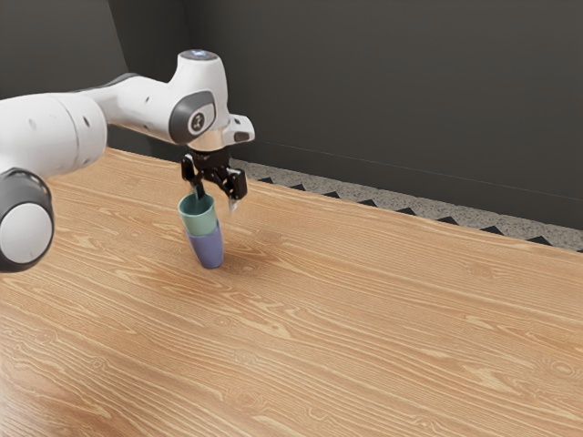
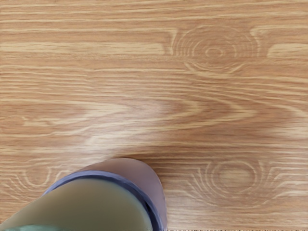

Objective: Place the right cup onto the left cup

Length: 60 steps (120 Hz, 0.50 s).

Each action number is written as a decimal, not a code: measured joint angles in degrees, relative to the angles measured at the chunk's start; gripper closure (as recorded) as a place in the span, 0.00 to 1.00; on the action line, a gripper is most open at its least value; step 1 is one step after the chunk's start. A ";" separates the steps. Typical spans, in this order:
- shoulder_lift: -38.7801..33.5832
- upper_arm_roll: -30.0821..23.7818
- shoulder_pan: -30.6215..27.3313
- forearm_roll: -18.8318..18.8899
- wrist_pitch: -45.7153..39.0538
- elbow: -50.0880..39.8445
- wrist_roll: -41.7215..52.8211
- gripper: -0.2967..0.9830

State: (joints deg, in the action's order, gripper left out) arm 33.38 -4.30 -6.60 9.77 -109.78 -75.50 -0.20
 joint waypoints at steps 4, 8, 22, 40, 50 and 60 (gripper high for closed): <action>-0.72 0.00 0.14 0.01 0.09 -0.25 0.01 0.26; -1.37 0.00 0.24 0.03 0.17 -0.39 0.02 0.26; -4.57 0.00 0.86 0.04 0.66 -1.51 0.00 0.25; -16.07 -0.32 1.21 -0.56 1.44 -11.46 -0.94 0.24; -22.31 -1.09 1.19 -0.85 3.78 -14.03 -1.68 0.24; -27.85 -1.56 1.36 -1.00 7.51 -14.70 -2.35 0.24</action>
State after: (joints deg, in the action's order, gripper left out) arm 5.53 -5.86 -5.23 8.77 -102.27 -90.20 -2.55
